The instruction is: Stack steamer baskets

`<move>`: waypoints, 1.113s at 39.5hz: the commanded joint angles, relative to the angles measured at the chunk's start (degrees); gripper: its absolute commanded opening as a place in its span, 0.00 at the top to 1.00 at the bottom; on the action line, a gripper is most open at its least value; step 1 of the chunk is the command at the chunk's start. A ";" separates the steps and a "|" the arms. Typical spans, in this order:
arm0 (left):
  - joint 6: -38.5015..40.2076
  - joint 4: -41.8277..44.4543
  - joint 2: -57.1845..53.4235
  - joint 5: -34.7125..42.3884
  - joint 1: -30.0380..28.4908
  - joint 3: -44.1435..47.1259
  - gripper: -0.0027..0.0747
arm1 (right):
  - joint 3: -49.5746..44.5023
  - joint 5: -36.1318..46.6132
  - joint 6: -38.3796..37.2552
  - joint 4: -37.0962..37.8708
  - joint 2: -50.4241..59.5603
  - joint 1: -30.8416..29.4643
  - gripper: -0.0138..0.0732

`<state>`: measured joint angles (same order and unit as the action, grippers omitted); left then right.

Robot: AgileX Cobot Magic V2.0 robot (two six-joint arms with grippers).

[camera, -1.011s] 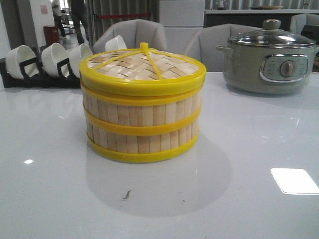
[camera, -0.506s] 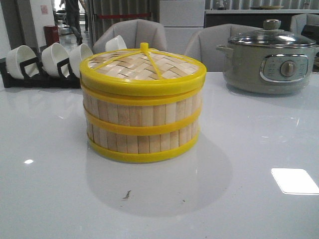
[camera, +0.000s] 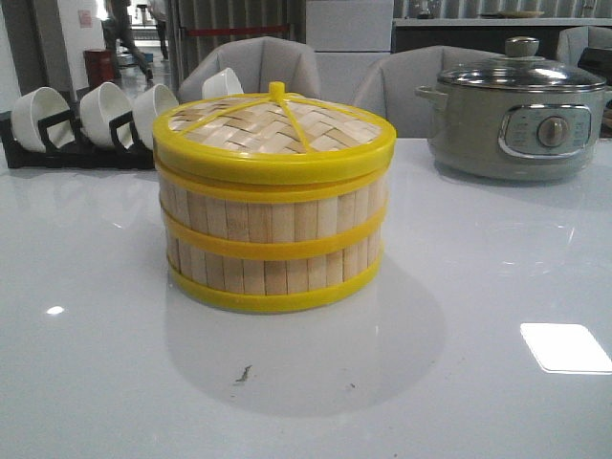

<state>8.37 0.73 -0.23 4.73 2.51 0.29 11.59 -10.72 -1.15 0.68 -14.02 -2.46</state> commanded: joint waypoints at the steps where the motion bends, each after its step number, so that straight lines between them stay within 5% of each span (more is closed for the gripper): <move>1: -0.06 -0.20 -0.85 4.40 -0.15 0.13 0.86 | 1.72 4.68 0.32 0.64 -0.55 -0.38 0.79; 26: -0.06 -0.20 -0.85 4.40 -0.15 0.13 0.86 | 1.38 3.85 0.32 0.69 4.27 -0.38 0.79; 44: -0.06 -0.20 -0.85 4.40 -0.15 0.13 0.86 | -11.00 11.37 0.13 0.64 9.26 -0.38 0.79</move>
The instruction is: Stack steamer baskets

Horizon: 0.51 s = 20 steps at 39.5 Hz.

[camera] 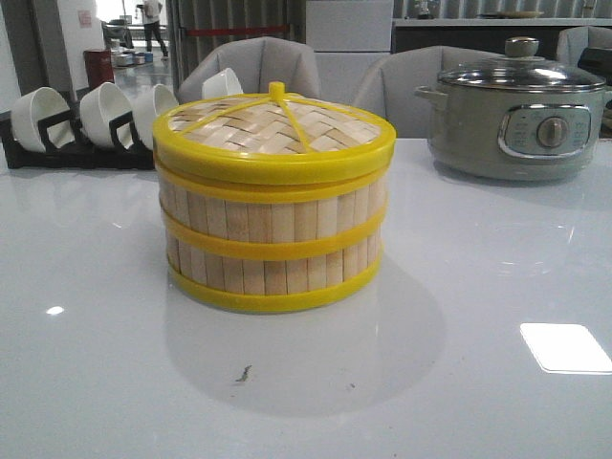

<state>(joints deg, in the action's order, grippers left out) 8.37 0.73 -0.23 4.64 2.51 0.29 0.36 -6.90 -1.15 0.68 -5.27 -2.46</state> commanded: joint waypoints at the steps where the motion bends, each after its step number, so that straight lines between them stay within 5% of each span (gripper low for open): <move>1: -0.06 -0.20 -0.85 4.49 -0.15 0.13 0.86 | -0.40 7.98 0.13 0.64 1.14 -0.38 0.79; 20: -0.06 -0.20 -0.73 4.49 -0.15 0.13 0.86 | -1.21 4.96 0.06 0.64 7.07 -0.38 0.79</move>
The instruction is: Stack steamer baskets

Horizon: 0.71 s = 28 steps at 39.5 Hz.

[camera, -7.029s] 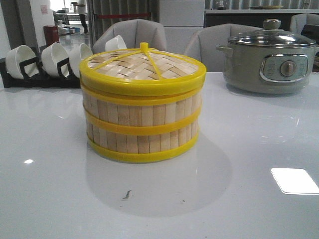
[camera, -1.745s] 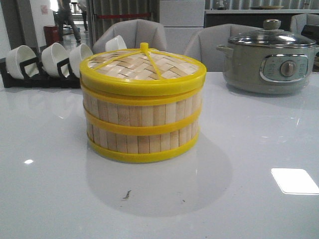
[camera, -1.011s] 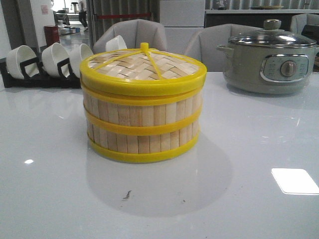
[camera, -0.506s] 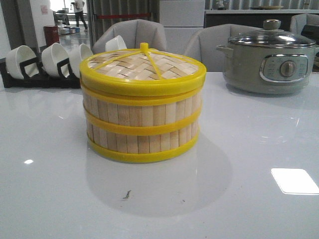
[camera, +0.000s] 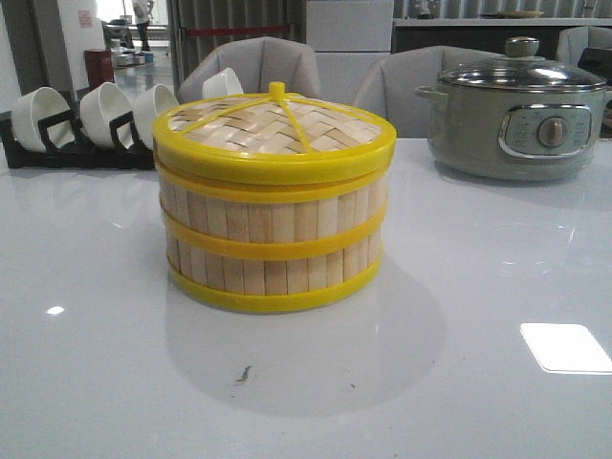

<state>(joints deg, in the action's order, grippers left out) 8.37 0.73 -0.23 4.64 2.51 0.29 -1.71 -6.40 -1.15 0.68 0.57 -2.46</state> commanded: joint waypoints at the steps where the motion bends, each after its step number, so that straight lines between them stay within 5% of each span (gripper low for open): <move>1: -0.06 -0.20 -0.73 4.49 -0.15 0.13 0.86 | 0.86 4.47 0.06 0.64 1.23 -0.38 0.79; 28: -0.06 -0.20 -0.73 4.49 -0.15 0.13 0.86 | 0.86 4.61 0.11 -2.48 1.23 -0.38 0.79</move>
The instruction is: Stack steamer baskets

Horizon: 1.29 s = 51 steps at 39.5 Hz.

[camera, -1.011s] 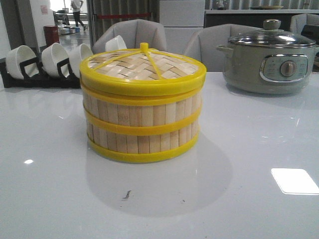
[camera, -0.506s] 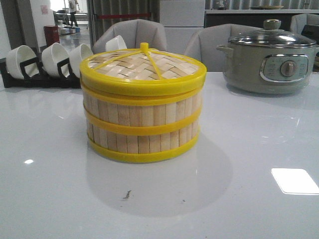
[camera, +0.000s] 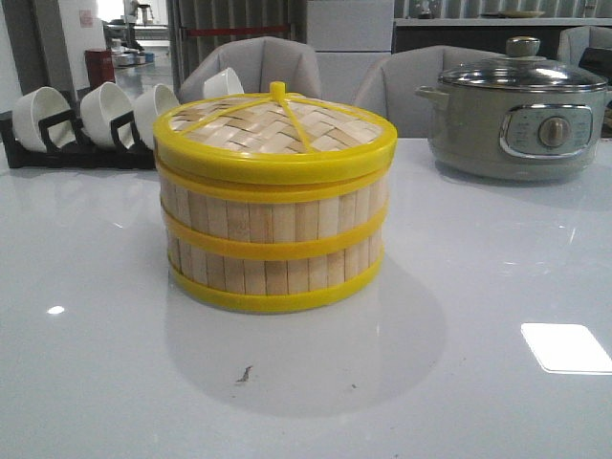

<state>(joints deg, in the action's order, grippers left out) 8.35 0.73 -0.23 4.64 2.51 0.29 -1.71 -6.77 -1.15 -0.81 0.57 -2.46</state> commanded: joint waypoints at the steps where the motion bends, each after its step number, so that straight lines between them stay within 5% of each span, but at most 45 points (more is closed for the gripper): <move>1: -0.03 -0.20 -0.73 4.49 -0.15 0.13 0.86 | 0.86 4.97 0.17 -1.16 1.23 -0.38 0.79; 51: -0.03 -0.20 -0.73 4.49 -0.15 0.13 0.86 | 0.86 4.86 3.32 -4.32 1.23 -0.38 0.79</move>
<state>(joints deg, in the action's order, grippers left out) 8.35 0.73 -0.23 4.64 2.51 0.29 -1.71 -6.81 1.55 -5.09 0.57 -2.46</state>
